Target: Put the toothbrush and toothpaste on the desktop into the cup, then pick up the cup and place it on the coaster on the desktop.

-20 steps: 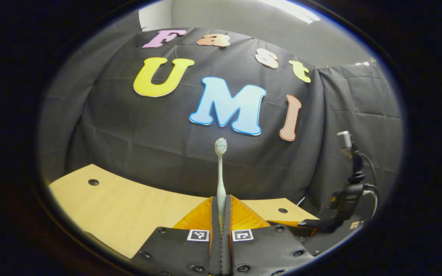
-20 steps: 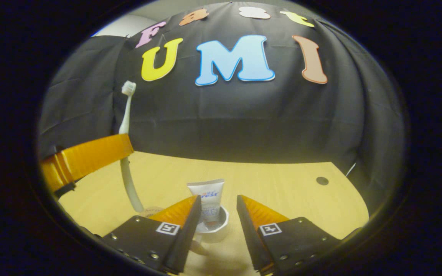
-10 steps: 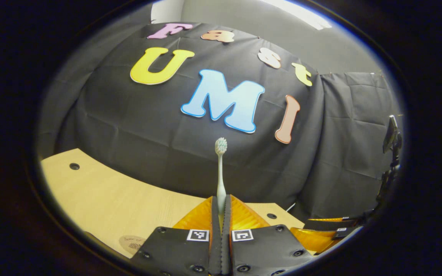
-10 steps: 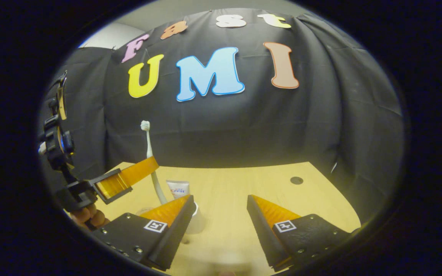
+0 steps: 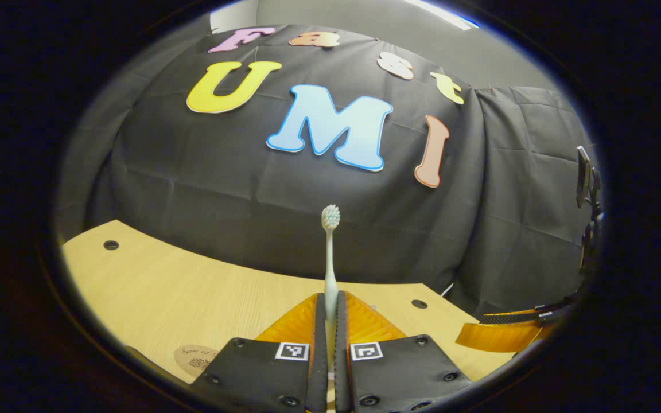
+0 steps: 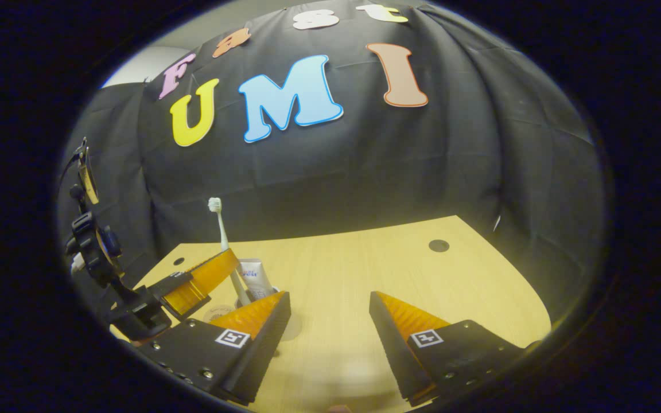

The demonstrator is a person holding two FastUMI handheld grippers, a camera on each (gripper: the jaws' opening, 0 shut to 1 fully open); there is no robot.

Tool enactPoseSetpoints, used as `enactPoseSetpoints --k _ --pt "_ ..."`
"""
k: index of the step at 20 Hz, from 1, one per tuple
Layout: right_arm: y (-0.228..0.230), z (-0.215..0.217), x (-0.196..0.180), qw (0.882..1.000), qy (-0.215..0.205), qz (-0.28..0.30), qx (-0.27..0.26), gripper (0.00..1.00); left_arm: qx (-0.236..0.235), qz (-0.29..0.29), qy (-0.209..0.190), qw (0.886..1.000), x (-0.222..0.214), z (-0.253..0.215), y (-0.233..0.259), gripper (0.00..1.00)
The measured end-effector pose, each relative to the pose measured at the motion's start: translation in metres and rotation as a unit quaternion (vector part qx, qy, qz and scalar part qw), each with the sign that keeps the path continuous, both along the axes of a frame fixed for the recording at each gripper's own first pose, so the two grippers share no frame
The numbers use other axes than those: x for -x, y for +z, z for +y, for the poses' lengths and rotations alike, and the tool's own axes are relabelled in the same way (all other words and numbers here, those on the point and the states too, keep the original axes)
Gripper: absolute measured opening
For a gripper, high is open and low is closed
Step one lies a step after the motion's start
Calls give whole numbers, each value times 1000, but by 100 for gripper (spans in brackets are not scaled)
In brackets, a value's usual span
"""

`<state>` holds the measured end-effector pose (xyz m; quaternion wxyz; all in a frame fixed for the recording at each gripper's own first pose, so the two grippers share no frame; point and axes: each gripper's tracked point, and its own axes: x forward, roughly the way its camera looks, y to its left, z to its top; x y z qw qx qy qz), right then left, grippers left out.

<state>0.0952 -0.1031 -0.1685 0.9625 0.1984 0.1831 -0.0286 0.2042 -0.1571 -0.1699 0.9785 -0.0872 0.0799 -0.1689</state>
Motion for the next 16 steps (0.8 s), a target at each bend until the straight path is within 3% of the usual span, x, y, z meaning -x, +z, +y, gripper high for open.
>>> enactPoseSetpoints --k 4,6,9,10,11,15,16 --pt "-1 3 0 1000 3 3 -5 86 9 5 -19 1000 5 -7 1 19" --pt "-4 7 2 1000 11 10 -7 86 16 13 -40 999 9 -14 0 16" --pt "1 9 4 1000 14 7 -4 86 -4 27 -33 999 13 -11 -8 50" --pt "4 9 4 1000 14 5 -5 86 -4 28 -32 999 14 -11 -6 54" --pt "5 9 5 1000 13 4 -5 86 -2 26 -30 999 16 -12 -4 73" --pt "11 5 10 1000 8 -1 10 86 -16 15 -21 1000 24 -8 8 73" --pt "11 5 13 1000 8 2 15 86 -24 15 -19 999 26 -7 9 80"
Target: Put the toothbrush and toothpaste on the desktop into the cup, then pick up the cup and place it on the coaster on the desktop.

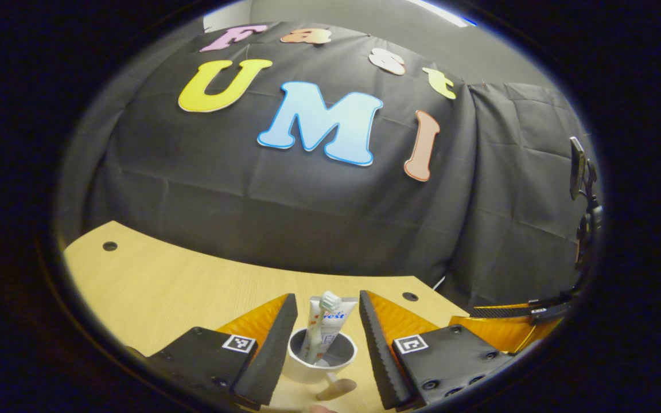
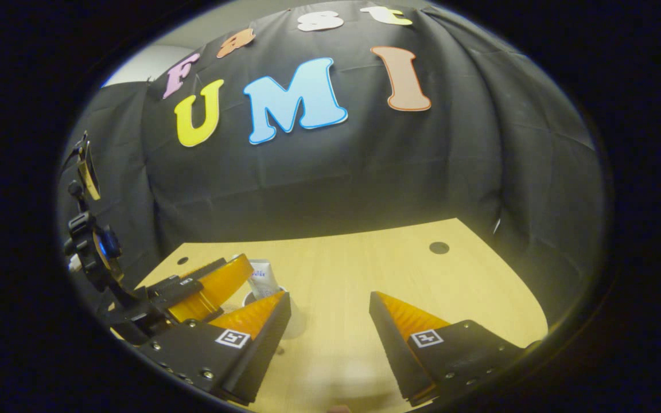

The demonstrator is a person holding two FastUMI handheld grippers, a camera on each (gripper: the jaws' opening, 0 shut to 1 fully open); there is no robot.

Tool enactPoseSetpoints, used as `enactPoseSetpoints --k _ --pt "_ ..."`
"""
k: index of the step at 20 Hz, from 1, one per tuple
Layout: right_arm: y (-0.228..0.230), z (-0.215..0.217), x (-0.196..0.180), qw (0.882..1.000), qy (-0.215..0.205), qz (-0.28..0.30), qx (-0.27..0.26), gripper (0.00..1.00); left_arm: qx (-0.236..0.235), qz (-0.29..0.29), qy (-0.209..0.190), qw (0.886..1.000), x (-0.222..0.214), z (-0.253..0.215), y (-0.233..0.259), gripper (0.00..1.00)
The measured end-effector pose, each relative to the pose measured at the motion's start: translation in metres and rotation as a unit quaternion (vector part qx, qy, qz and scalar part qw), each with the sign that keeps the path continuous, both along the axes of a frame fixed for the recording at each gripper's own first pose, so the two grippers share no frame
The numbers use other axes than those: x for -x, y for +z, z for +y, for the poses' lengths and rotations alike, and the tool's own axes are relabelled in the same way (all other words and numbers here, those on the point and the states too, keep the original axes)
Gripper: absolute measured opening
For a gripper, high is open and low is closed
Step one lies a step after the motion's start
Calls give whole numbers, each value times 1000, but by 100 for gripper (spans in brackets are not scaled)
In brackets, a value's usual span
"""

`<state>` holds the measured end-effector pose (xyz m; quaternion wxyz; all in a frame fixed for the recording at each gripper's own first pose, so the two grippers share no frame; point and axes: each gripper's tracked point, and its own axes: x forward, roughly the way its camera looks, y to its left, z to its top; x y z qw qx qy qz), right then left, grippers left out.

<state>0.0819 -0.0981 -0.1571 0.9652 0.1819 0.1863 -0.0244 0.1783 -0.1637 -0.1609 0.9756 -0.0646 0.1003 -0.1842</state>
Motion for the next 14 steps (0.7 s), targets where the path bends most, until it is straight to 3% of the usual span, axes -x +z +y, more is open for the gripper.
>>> enactPoseSetpoints --k 1,4,5,6,7,8,14 --pt "0 0 3 1000 -1 3 6 86 -10 3 4 1000 3 4 1 74" --pt "0 5 9 1000 -6 16 26 86 -22 8 10 1000 16 17 5 80" --pt "0 10 10 999 -6 23 29 86 -26 12 11 1000 21 24 7 76" --pt "1 15 12 999 -8 29 30 86 -31 15 14 999 26 31 9 80" --pt "4 21 13 999 -6 33 31 86 -36 16 18 999 31 39 12 91" --pt "7 28 13 999 -4 36 31 86 -38 17 21 999 36 46 14 93" --pt "12 68 6 997 21 68 23 86 -40 11 39 998 60 84 35 93"
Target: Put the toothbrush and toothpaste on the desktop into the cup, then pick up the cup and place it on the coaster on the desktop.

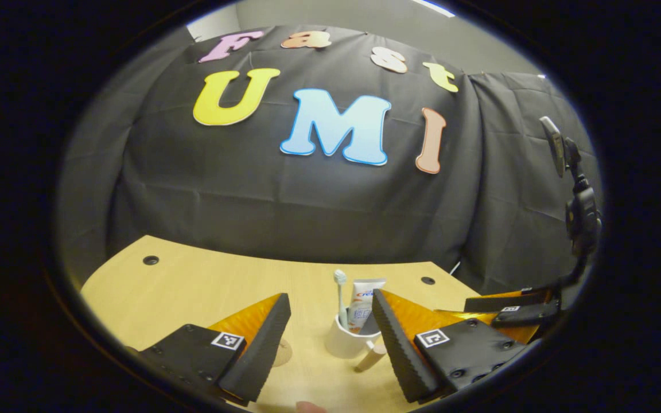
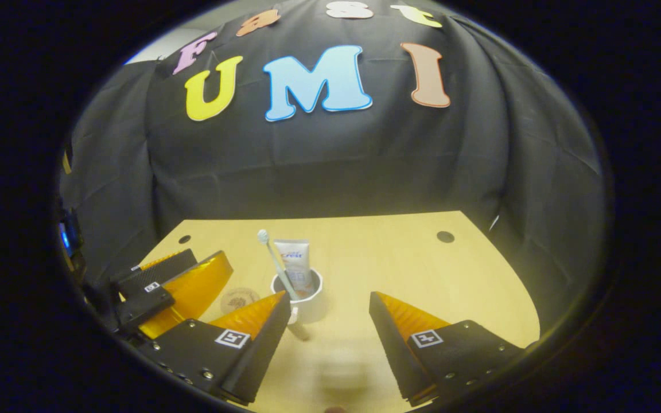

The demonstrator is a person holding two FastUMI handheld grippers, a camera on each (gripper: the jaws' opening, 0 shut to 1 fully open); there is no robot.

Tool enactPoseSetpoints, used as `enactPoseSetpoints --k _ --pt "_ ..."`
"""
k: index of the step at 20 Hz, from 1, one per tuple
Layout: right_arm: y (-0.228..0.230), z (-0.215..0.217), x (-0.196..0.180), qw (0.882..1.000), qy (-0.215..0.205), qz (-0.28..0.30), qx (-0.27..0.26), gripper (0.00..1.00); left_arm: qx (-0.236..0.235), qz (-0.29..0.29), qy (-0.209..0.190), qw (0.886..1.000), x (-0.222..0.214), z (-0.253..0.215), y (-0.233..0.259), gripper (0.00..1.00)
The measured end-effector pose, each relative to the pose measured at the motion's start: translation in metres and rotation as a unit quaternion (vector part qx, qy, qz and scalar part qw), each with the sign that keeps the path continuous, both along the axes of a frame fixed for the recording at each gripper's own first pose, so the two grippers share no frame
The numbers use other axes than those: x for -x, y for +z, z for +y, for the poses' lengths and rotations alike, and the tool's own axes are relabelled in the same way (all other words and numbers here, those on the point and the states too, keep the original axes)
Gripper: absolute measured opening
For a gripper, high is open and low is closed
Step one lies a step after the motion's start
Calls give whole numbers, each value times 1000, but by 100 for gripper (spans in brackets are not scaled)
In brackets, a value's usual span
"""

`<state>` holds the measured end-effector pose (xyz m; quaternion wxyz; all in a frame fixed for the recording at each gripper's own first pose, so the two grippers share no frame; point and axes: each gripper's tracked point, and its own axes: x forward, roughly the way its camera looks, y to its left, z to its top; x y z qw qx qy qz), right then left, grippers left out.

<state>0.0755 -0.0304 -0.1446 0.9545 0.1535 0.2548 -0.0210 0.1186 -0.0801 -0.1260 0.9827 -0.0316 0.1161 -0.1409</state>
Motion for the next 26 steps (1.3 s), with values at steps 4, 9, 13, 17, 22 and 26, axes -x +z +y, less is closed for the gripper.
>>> enactPoseSetpoints --k 4,9,13,17,22,26 --pt "-8 26 -5 998 22 52 -14 86 4 -2 22 1000 15 28 11 93" --pt "-27 44 -12 992 35 116 -24 86 -18 -13 42 999 23 58 23 93" --pt "-47 53 -19 984 44 173 -15 86 -32 -18 43 998 29 66 30 93" --pt "-66 63 -25 975 58 216 -11 86 -41 -22 39 998 35 68 34 93" --pt "-77 67 -35 965 67 254 6 86 -40 -10 38 998 38 73 27 93" --pt "-89 64 -37 955 77 284 28 87 -34 0 43 998 39 79 20 93"
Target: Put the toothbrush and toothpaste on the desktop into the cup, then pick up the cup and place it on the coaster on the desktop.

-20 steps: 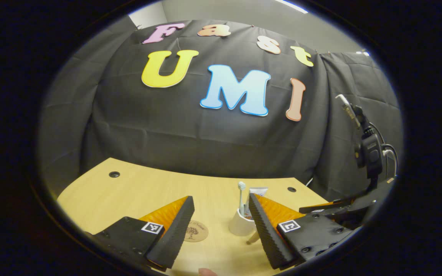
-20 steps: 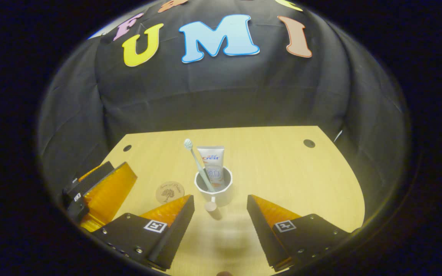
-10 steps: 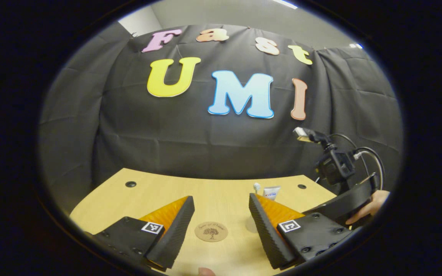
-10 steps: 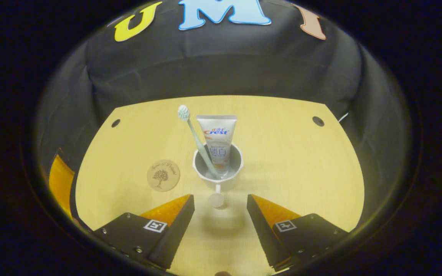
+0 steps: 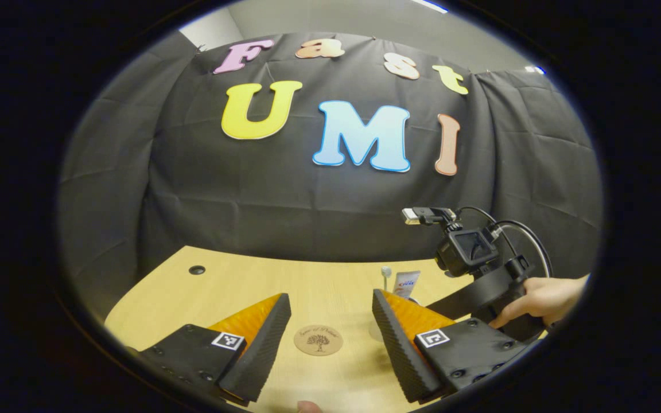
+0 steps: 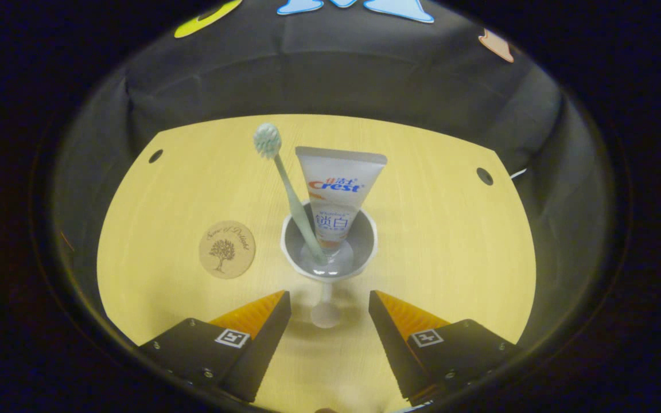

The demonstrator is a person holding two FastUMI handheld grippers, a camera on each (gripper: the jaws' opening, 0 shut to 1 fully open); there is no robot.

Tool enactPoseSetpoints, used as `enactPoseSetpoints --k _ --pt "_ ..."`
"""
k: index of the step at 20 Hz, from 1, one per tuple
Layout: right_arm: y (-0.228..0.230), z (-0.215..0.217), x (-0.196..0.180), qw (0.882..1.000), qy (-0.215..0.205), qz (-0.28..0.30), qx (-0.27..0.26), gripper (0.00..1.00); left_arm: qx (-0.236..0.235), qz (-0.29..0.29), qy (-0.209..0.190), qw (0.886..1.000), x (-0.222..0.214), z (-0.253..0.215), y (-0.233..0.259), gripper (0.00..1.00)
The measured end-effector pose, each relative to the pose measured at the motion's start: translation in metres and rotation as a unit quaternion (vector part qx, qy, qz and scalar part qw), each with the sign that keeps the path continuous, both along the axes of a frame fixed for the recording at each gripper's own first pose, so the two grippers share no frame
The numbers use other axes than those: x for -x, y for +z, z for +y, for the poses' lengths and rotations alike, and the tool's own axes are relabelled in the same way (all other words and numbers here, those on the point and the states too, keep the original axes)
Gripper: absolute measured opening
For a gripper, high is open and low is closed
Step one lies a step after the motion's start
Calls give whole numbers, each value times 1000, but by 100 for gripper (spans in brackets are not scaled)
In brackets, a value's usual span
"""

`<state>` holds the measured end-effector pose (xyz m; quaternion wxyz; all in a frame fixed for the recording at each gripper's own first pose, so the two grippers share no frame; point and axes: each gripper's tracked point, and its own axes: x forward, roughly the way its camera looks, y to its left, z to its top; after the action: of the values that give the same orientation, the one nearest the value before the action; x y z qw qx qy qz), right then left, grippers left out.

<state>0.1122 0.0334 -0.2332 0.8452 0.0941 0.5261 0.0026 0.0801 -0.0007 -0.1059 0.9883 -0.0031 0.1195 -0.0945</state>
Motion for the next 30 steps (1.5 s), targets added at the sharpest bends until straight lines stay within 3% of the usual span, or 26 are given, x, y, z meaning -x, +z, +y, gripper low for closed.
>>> enactPoseSetpoints --k 11,18,20,21,27,30 --pt "-27 9 -13 994 28 103 -19 86 33 24 27 999 0 19 -14 94" --pt "-45 9 -21 991 31 130 -10 87 36 27 39 998 -4 27 -17 93" --pt "-46 8 -23 991 32 129 -9 75 35 29 44 998 -5 31 -19 93" --pt "-46 8 -23 991 33 131 -7 75 36 30 46 998 -5 33 -19 93" --pt "-48 5 -20 990 33 139 -15 29 42 36 56 997 -2 35 -22 93" --pt "-46 3 -20 990 37 133 -13 28 42 35 64 996 1 41 -22 93"
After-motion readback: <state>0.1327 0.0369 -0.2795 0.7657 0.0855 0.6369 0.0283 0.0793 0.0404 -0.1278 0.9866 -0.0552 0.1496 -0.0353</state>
